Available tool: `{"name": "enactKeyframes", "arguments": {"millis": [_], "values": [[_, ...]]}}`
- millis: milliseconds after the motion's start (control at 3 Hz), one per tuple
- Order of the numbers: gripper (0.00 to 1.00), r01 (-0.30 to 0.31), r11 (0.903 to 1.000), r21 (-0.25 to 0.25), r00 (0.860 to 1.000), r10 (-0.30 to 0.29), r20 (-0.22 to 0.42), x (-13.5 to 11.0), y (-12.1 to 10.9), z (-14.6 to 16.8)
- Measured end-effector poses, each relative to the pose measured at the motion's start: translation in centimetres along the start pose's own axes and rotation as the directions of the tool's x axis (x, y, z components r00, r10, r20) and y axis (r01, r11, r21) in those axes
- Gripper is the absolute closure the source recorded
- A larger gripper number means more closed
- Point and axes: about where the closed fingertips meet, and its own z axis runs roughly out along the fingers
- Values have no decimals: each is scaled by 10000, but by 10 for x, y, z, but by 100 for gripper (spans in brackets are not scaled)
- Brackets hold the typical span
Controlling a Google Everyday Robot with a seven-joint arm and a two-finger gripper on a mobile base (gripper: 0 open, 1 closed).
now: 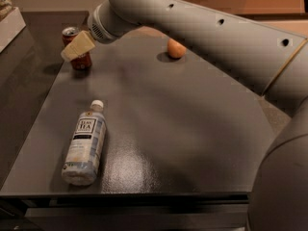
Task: Pick coke can
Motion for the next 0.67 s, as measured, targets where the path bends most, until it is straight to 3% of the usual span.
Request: {"name": "enactKeyframes", "arguments": {"millis": [667], "values": [[0, 257, 9993, -271, 9994, -264, -240, -17, 1, 68]]}}
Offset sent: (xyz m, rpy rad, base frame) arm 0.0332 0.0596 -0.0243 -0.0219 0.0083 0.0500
